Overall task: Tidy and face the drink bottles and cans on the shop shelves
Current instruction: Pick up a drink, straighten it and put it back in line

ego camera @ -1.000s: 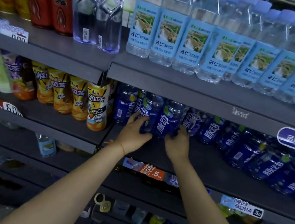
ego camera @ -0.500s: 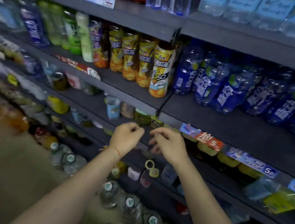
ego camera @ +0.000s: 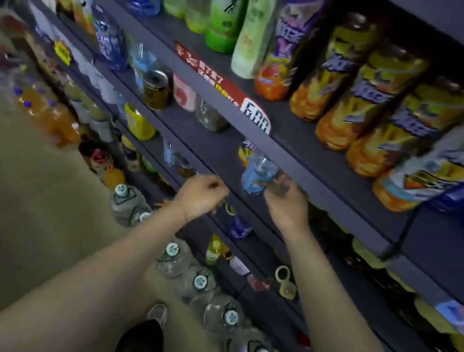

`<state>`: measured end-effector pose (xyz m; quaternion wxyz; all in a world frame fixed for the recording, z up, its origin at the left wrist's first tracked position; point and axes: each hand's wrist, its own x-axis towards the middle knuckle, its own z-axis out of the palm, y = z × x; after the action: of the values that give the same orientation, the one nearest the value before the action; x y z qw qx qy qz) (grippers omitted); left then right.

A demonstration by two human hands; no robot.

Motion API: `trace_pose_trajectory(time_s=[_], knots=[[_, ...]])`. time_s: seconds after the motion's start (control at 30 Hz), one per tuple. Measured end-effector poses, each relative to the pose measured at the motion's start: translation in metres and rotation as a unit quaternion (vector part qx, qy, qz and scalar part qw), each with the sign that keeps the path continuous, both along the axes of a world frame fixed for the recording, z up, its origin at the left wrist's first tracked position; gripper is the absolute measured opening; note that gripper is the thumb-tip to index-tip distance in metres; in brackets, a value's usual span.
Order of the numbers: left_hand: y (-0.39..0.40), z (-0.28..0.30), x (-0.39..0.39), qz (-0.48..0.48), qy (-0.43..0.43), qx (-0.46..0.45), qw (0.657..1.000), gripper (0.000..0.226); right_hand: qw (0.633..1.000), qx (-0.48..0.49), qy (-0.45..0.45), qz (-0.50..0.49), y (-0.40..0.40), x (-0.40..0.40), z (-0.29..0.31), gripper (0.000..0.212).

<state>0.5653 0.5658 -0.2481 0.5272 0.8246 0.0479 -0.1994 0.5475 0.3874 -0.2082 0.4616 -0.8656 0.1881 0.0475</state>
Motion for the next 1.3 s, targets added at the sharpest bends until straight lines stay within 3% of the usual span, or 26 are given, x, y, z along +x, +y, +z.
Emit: trace_pose_trajectory(time_s=[0.13,0.23,0.37,0.4,0.47,0.53,0.63,0.7,0.8,0.87,0.93,1.17,1.3], knots=[[0.022,-0.011,0.055,-0.042,0.014,0.008,0.999,0.02,0.996,-0.079,0.007,-0.028,0.022,0.052,-0.021,0.045],[0.017,-0.017,0.072,-0.073,0.018,0.001,0.997,0.017,0.997,-0.037,0.001,-0.071,0.025,0.07,-0.03,0.055],[0.008,-0.028,0.08,-0.109,0.024,0.007,0.994,0.009,0.993,-0.039,-0.073,-0.089,0.029,0.069,-0.036,0.051],[0.006,-0.03,0.08,-0.118,0.021,0.007,0.993,0.012,0.991,-0.03,-0.101,-0.086,0.03,0.066,-0.033,0.05],[0.003,-0.028,0.076,-0.137,0.008,0.002,0.99,0.051,0.988,0.002,-0.117,-0.098,0.028,0.056,-0.037,0.049],[-0.002,-0.019,0.068,-0.179,-0.025,0.023,0.983,0.074,0.986,0.075,-0.07,-0.131,0.025,0.04,-0.039,0.051],[-0.014,0.002,0.047,-0.242,-0.005,0.034,0.97,0.055,0.978,0.16,-0.038,-0.126,0.019,0.008,-0.033,0.036],[-0.023,0.019,0.026,-0.246,0.028,-0.032,0.968,0.039,0.974,0.199,-0.039,-0.104,0.008,-0.016,-0.022,0.03],[-0.035,0.041,-0.019,-0.174,0.067,-0.135,0.973,0.049,0.977,0.214,-0.018,0.007,-0.02,-0.06,0.006,0.043],[-0.05,0.055,-0.057,-0.134,0.069,-0.165,0.975,0.057,0.975,0.21,-0.007,0.076,-0.038,-0.095,0.026,0.04],[-0.072,0.073,-0.098,-0.125,0.05,-0.196,0.971,0.048,0.976,0.186,-0.012,0.108,-0.057,-0.133,0.049,0.039],[-0.168,0.174,-0.218,-0.123,-0.063,-0.298,0.945,0.012,0.981,0.139,-0.097,0.089,-0.141,-0.257,0.124,0.078],[-0.213,0.248,-0.254,-0.183,-0.183,-0.308,0.916,0.014,0.975,0.079,-0.199,0.065,-0.171,-0.304,0.187,0.082]])
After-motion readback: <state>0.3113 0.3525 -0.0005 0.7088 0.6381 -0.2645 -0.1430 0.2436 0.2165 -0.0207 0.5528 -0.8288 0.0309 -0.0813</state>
